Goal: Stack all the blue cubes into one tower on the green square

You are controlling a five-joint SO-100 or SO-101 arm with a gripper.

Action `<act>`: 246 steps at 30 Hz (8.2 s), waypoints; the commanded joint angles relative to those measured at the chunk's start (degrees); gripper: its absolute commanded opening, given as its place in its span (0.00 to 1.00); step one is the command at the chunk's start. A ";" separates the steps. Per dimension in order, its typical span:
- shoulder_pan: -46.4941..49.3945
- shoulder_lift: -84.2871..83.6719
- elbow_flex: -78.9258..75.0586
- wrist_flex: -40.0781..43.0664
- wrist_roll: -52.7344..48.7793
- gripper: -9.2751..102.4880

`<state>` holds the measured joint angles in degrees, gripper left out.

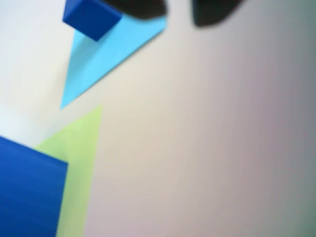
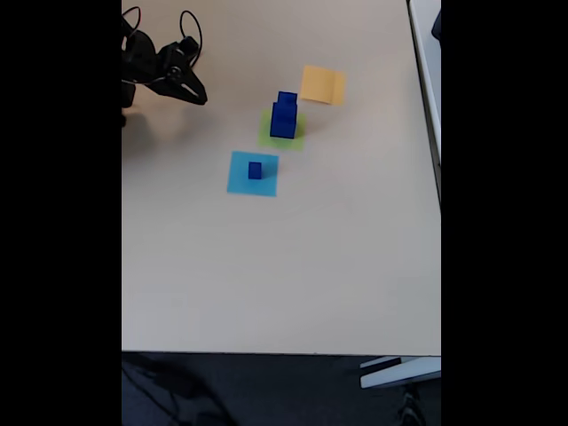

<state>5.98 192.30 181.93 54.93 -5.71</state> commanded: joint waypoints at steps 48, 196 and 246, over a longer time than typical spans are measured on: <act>-0.26 1.49 0.35 0.09 -0.09 0.08; -2.99 -49.39 -37.00 -24.52 59.41 0.08; -5.27 -70.49 -54.14 -29.88 60.12 0.26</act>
<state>0.70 121.82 131.75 26.10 53.88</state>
